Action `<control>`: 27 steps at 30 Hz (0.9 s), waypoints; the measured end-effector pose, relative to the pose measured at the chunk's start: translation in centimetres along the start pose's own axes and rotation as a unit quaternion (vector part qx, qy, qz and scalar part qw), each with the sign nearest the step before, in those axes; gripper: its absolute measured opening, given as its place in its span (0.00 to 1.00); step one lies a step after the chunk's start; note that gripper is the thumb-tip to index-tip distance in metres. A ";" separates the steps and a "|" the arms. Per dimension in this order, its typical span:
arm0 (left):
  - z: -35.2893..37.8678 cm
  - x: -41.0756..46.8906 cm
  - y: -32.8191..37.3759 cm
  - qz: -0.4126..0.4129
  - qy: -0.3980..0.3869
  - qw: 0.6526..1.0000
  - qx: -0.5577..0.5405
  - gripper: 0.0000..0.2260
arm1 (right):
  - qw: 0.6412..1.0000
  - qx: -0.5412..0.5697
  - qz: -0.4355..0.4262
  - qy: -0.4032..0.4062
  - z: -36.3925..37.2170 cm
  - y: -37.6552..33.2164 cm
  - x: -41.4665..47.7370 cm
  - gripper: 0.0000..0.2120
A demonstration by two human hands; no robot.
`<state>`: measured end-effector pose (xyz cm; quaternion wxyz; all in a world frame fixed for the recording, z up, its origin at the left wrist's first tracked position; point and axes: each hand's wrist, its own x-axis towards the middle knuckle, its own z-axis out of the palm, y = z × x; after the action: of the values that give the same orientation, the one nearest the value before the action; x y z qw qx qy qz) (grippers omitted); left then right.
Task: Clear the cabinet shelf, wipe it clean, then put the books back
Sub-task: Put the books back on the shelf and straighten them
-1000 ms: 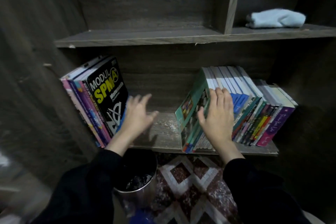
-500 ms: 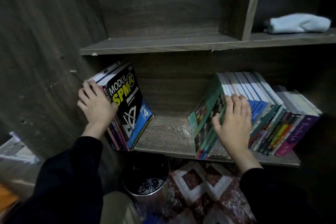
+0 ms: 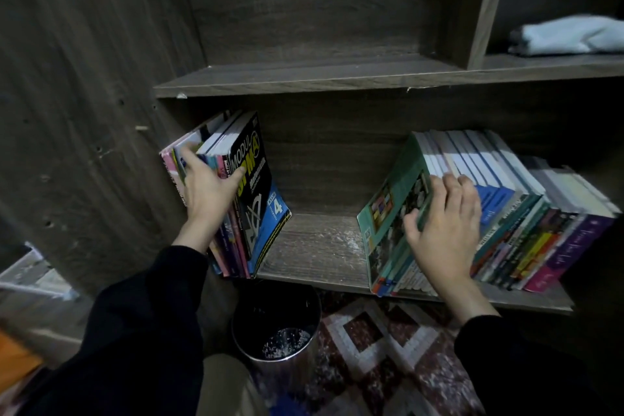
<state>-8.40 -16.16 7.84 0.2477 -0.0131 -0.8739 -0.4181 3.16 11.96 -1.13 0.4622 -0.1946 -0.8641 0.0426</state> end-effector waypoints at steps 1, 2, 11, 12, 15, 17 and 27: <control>0.3 -0.3 0.1 -0.029 -0.009 0.999 -0.013 0.37 | 1.000 -0.002 -0.001 0.001 0.0 0.0 0.0 0.25; 0.6 -0.7 0.0 -0.056 -0.021 0.998 -0.017 0.41 | 1.000 -0.003 0.000 0.001 0.1 0.0 0.0 0.25; 5.3 -3.2 -0.3 -0.029 0.011 0.998 -0.053 0.30 | 1.000 -0.012 0.011 -0.001 0.2 -0.1 0.0 0.25; 5.9 -3.9 0.3 -0.020 0.009 0.998 -0.061 0.28 | 1.000 -0.014 0.011 -0.003 0.2 -0.1 0.0 0.25; 8.1 -6.0 2.5 0.009 -0.012 0.997 -0.070 0.25 | 1.000 -0.021 0.009 -0.009 0.2 0.0 0.0 0.25; 9.5 -7.6 4.7 0.037 -0.028 0.997 -0.062 0.24 | 1.000 -0.023 0.007 -0.009 0.1 0.0 0.1 0.25; 13.8 -12.0 9.9 0.140 -0.171 0.972 -0.084 0.25 | 0.998 0.028 0.009 -0.048 -0.8 0.5 0.1 0.26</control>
<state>-1.43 2.60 2.42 0.1485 -0.2270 -0.8545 -0.4431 3.89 12.40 -0.77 0.4251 -0.1874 -0.8819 0.0801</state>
